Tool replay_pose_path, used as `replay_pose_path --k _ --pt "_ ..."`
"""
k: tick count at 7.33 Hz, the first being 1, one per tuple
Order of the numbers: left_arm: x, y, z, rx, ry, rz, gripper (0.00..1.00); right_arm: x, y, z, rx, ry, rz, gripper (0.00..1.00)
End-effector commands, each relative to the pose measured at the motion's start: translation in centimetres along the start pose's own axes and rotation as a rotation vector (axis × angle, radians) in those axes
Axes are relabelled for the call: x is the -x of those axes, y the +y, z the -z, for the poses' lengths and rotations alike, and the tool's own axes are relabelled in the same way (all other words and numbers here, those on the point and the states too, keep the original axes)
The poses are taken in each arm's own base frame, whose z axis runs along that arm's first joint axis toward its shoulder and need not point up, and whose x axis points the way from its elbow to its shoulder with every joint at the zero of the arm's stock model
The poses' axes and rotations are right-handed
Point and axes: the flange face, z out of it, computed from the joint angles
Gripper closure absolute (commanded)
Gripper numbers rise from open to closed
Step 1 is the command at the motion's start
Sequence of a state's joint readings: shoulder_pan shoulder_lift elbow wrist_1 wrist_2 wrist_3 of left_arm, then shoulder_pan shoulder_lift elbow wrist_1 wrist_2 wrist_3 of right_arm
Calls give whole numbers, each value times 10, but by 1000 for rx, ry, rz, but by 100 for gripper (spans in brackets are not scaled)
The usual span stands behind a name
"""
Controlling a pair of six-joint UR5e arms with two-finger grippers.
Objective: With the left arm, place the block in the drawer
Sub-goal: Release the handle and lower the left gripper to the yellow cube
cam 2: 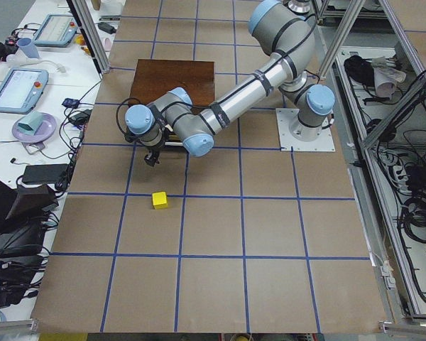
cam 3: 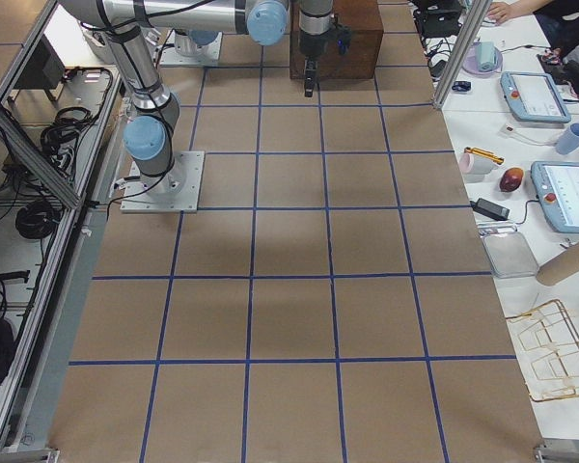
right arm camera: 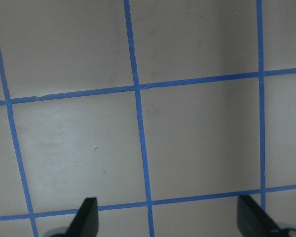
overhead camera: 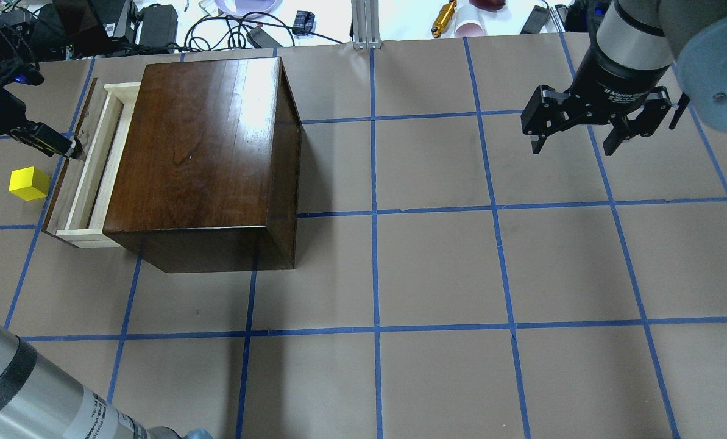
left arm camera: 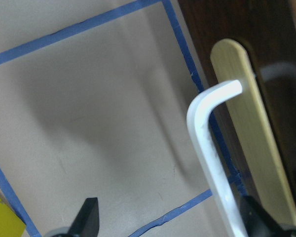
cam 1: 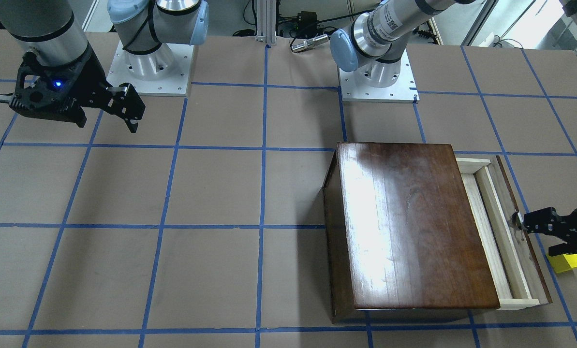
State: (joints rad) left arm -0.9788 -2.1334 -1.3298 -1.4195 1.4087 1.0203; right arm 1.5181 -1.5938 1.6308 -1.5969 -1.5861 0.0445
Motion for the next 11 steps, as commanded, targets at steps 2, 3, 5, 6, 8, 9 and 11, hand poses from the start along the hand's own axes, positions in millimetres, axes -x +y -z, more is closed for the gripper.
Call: replay_pose_path --k 2,3,5,6,8,9,11 --pt "6 -1 0 10 -12 -14 0 0 0 0 0 0 -1 0" --pt "6 -1 0 10 -12 -19 0 0 0 -1 1 0 0 0" --pt "2 1 7 10 -17 -16 0 0 0 0 0 0 -1 0" --pt "-4 3 12 14 -11 -9 0 0 0 0 0 0 0 0" --pt "-10 5 22 19 -5 -8 0 0 0 0 0 0 0 0" --pt "-14 10 33 29 -9 -3 0 0 0 0 0 0 -1 0" --pt "10 45 77 41 -89 58 0 0 0 0 0 0 -1 0"
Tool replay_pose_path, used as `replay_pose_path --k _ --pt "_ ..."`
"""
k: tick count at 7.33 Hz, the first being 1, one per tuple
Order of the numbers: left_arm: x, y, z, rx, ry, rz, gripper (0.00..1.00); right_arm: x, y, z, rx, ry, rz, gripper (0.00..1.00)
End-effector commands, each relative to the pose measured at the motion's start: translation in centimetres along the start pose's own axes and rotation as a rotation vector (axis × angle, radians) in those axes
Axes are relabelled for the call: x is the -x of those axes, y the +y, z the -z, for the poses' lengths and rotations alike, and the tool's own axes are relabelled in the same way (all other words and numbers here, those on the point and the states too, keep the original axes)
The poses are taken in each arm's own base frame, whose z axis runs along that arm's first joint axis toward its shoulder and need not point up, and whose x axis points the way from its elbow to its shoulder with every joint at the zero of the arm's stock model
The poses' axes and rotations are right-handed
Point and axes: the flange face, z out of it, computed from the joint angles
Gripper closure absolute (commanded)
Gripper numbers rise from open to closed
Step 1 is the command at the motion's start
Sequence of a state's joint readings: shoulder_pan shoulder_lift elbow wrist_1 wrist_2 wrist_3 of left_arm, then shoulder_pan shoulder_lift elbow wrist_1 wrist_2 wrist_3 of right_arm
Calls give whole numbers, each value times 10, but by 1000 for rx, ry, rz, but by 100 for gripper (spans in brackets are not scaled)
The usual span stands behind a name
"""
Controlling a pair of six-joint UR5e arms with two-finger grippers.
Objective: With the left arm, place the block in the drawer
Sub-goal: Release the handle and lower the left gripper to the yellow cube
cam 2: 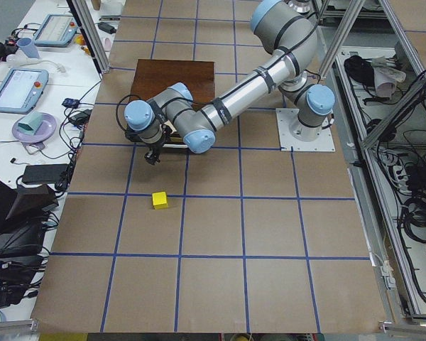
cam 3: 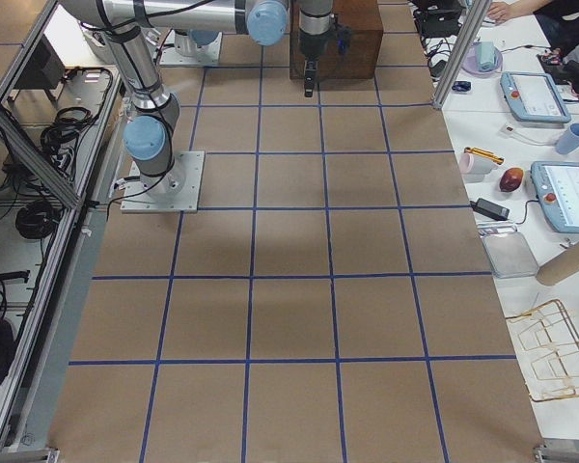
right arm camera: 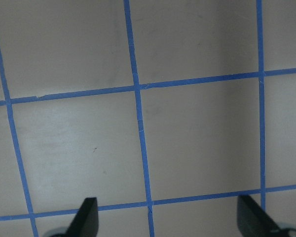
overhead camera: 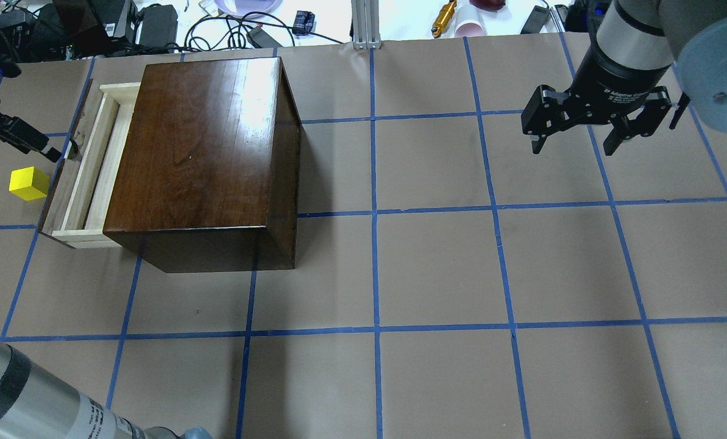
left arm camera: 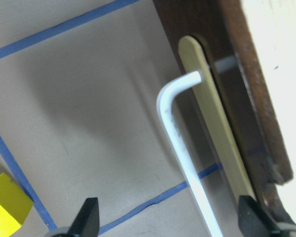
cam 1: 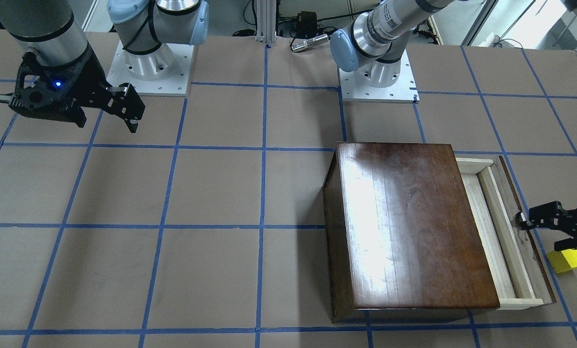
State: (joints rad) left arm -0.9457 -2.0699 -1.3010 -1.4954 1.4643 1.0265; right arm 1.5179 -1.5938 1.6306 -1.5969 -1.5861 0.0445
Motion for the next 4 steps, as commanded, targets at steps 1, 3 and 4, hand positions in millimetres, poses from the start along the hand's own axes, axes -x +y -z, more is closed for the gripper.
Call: replay_pose_path --k 1,3,4 --pt "26 25 38 1 -76 46 0 0 0 0 0 0 1 0" --pt "66 31 22 -28 -125 145 0 0 0 -1 1 0 1 0" --pt "75 29 8 -15 -130 208 0 0 0 0 0 0 1 0"
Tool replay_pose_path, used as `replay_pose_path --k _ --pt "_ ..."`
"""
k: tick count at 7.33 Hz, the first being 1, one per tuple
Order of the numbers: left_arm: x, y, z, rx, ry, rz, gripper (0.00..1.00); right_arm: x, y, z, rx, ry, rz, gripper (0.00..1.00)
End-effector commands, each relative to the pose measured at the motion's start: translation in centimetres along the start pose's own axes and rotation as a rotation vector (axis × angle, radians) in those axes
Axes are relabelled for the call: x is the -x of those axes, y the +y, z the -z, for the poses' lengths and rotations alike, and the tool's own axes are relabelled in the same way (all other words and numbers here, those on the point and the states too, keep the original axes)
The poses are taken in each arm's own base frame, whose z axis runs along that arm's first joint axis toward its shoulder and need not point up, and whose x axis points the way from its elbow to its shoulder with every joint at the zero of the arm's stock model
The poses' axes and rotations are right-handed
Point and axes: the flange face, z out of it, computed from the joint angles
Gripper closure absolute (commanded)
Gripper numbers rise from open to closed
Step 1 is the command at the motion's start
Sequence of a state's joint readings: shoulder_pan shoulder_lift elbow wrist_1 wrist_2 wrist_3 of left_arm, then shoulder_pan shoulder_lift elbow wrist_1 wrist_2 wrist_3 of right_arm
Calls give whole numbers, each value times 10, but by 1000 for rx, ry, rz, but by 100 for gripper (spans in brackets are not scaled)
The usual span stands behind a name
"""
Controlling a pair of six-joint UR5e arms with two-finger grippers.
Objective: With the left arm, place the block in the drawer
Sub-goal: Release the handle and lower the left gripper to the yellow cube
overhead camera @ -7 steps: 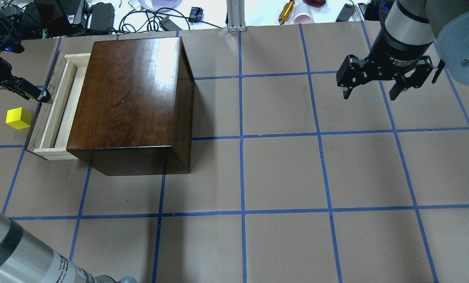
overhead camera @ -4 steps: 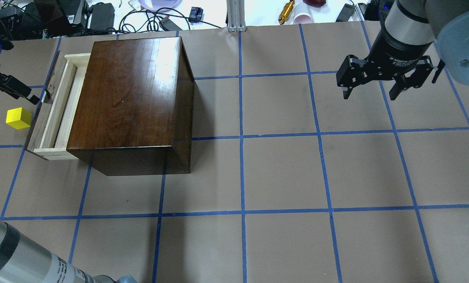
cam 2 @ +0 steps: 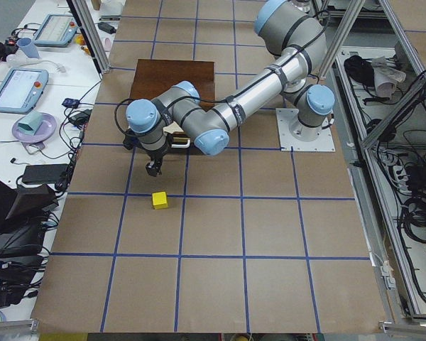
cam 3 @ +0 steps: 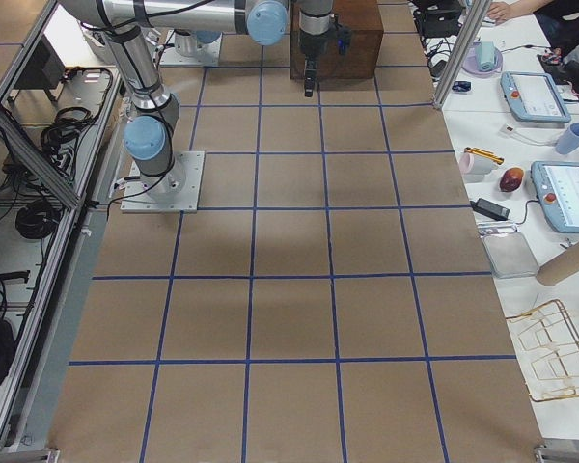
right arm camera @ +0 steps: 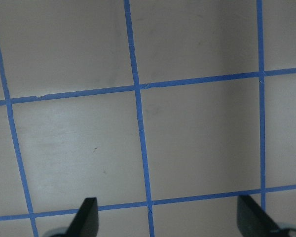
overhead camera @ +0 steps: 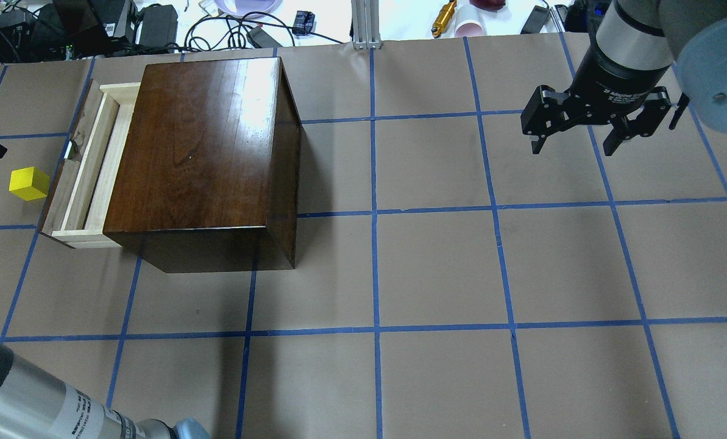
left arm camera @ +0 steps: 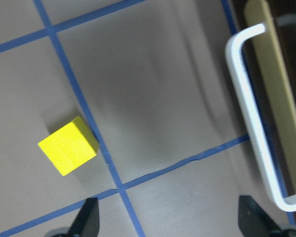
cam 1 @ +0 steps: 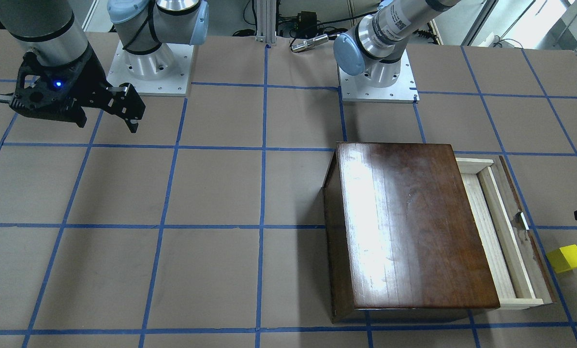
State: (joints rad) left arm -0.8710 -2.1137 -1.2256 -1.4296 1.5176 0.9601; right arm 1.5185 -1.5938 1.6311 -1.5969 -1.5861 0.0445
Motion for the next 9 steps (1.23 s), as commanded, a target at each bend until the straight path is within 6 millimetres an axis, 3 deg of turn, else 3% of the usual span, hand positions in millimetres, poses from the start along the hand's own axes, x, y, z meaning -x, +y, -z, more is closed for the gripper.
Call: replay_pose_path --k 1,6,9 --pt "24 -4 -35 9 -36 142 0 0 0 0 0 0 0 0" --pt "59 -21 -118 -8 -75 297 0 0 0 0 0 0 0 0" --pt "63 -20 -138 35 -78 310 0 0 0 -1 1 0 0 0"
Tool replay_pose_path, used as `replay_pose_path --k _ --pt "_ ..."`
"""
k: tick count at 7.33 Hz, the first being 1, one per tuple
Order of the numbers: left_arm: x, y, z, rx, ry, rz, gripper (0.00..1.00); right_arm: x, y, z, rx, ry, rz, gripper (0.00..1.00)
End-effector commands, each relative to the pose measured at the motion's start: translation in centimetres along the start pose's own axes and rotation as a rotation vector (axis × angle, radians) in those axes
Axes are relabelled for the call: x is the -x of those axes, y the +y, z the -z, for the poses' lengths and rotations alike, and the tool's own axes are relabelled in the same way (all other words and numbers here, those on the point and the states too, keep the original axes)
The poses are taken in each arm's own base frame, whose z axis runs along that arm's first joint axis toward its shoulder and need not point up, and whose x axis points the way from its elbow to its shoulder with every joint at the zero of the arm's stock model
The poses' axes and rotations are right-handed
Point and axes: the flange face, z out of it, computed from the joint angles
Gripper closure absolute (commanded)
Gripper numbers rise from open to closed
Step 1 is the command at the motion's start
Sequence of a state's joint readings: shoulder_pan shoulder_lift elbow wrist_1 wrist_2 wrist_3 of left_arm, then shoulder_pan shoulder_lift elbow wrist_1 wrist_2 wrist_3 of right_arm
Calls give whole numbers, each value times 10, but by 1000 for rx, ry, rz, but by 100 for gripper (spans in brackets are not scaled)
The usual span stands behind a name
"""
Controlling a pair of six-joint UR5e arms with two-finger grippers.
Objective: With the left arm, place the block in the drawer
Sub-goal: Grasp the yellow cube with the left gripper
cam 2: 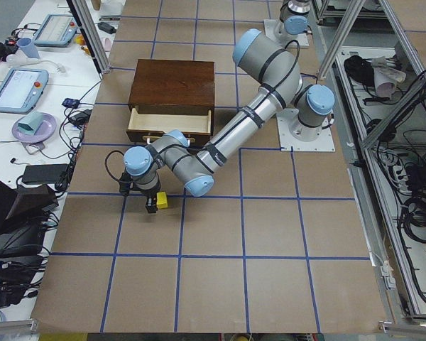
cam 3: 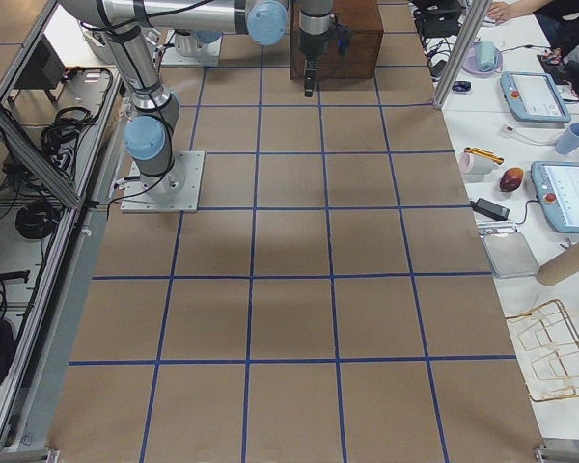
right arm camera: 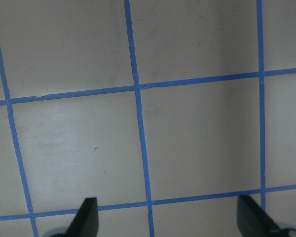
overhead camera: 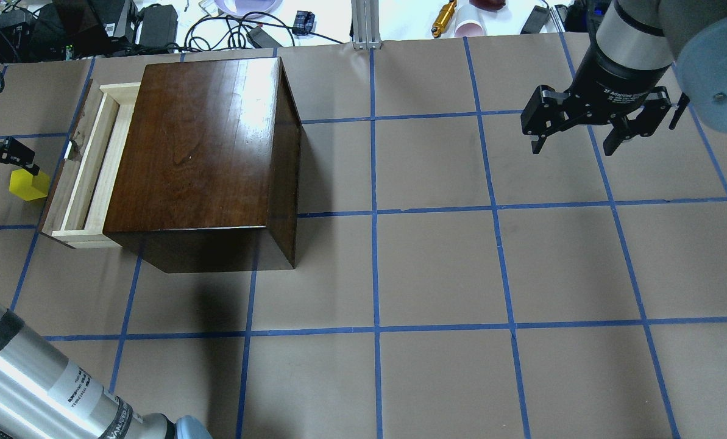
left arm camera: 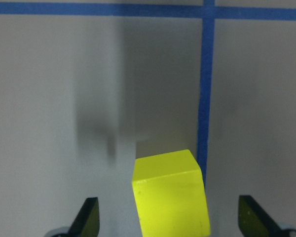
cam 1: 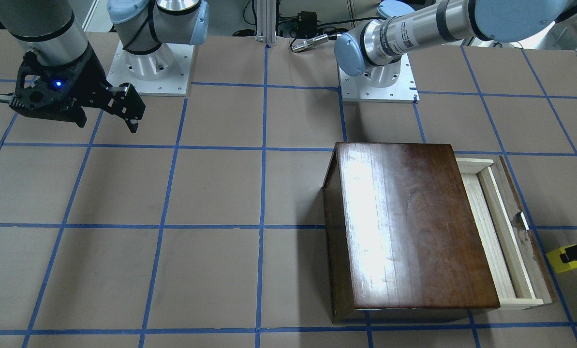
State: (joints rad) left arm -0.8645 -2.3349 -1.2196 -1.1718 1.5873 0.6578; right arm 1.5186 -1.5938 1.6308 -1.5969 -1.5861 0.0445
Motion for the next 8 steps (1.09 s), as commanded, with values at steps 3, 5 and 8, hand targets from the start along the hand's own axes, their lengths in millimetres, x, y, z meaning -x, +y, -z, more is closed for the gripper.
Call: replay_pose_path --k 3,5,8 --pt "1 -1 -22 25 13 5 14 0 0 0 0 0 0 0" --pt "0 -2 -20 20 15 -1 100 0 0 0 0 0 0 0" --pt "-9 -2 21 -13 -7 -25 100 0 0 0 0 0 0 0"
